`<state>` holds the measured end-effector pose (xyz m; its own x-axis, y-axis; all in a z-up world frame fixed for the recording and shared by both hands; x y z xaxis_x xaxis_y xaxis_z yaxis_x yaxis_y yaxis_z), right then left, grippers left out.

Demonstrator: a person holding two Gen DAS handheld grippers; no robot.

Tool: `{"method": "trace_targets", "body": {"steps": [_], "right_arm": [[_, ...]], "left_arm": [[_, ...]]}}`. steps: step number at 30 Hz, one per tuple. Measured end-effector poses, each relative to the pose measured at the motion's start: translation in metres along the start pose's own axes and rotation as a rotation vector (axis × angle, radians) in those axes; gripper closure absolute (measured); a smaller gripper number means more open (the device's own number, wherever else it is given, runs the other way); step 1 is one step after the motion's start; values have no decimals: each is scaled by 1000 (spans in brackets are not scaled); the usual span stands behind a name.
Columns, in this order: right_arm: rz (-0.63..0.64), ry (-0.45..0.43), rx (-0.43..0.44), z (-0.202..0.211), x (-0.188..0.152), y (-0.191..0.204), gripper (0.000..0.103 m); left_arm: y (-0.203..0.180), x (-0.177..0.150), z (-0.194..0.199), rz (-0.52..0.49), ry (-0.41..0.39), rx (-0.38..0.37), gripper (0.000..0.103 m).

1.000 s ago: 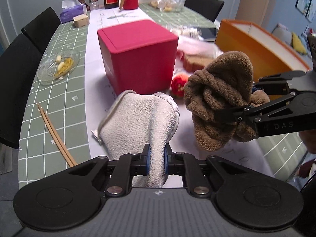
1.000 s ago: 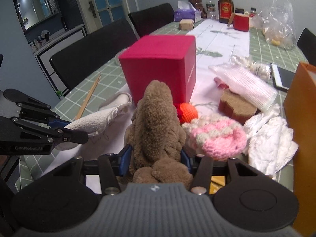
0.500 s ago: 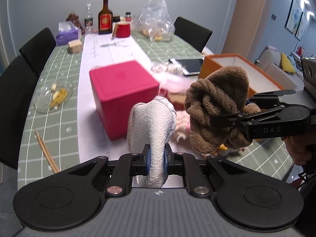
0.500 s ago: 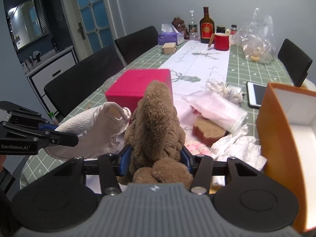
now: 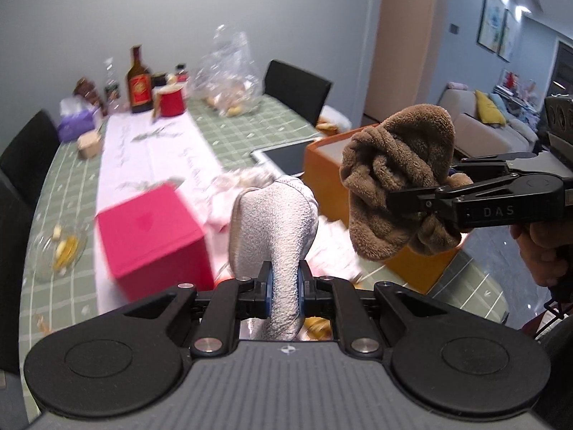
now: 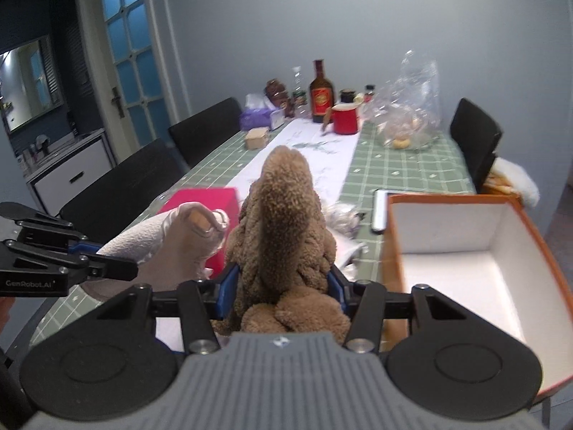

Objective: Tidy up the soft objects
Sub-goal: 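Carry the teddy bear and bath mitt with both tools over the orange box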

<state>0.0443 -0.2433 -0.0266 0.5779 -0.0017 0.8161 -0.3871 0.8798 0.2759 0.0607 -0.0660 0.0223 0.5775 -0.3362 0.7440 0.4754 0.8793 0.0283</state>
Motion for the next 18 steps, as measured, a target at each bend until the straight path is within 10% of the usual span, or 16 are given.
{"method": "trace_targets", "body": {"steps": [18], "right_arm": [[-170, -137, -297, 68, 19, -139, 52]], "left_arm": [[-130, 117, -63, -151, -156, -186, 89]]}}
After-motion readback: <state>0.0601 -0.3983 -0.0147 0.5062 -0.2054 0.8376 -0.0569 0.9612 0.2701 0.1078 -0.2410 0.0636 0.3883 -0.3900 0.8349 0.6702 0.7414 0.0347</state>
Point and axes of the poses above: each gripper's, at about its wrist camera, not at the fingertips, and z roughly against the way its jaws point, y to its left, x to its top, the point moved 9 cm from there along -z, roughly the way its jaws point, and after that the axes turned 6 degrees about -z, right-handed, at the moved point
